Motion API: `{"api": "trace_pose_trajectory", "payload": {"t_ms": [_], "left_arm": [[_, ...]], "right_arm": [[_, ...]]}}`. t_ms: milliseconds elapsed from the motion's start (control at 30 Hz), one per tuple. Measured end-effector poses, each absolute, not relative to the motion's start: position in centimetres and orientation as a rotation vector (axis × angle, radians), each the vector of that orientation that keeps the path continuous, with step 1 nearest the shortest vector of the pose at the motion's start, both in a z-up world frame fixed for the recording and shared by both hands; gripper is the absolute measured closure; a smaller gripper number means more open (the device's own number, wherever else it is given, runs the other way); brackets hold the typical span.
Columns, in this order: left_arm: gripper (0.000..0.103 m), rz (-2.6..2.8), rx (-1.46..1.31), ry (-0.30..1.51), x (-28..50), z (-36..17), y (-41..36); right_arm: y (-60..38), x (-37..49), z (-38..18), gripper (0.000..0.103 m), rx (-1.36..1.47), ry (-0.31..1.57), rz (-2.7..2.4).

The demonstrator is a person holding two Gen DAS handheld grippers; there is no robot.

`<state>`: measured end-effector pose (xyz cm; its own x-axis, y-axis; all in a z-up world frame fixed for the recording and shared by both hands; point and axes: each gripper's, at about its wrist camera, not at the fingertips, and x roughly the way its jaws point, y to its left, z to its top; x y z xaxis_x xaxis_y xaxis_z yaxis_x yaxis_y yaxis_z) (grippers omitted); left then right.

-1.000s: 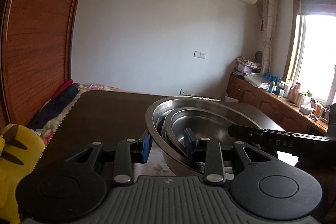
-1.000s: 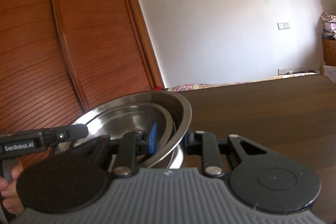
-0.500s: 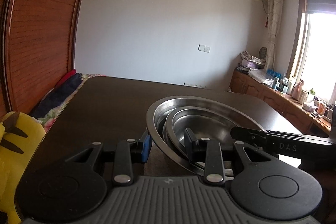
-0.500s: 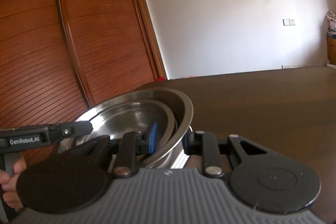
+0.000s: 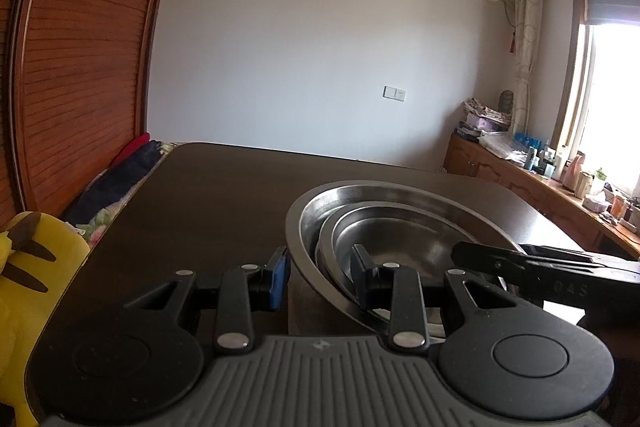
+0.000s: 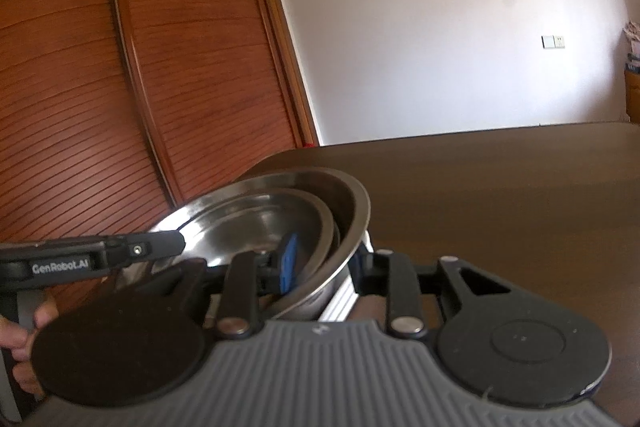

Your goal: Organize plates and bowls

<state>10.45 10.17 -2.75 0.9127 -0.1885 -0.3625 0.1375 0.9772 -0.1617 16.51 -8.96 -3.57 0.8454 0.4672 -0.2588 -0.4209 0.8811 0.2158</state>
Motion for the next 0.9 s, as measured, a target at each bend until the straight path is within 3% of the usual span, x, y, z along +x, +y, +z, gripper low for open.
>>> {"api": "trace_pose_trajectory", "payload": {"t_ms": [33, 100, 600, 767, 900], "left_arm": [[0.05, -0.166, -0.133, 0.384, 10.4, -2.8, 10.2], [0.049, -0.155, -0.126, 0.378, 10.2, -2.6, 10.1], [0.008, -0.106, 0.009, 0.226, 7.5, 2.0, 8.3], [0.0, -0.124, 0.036, 0.19, 6.0, 3.2, 6.5], [0.0, -0.143, 0.041, 0.168, 4.5, 3.7, 5.2]], "right_arm": [[-8.8, 16.5, -3.5, 0.056, 0.138, 0.303, 0.462], [-8.8, 16.0, -3.5, 0.049, 0.109, 0.288, 0.437], [-12.8, 11.9, -0.1, 0.045, 0.118, 0.213, 0.358], [-13.3, 9.9, 1.4, 0.036, 0.095, 0.182, 0.317], [-13.6, 8.0, 2.1, 0.03, 0.073, 0.152, 0.275]]}}
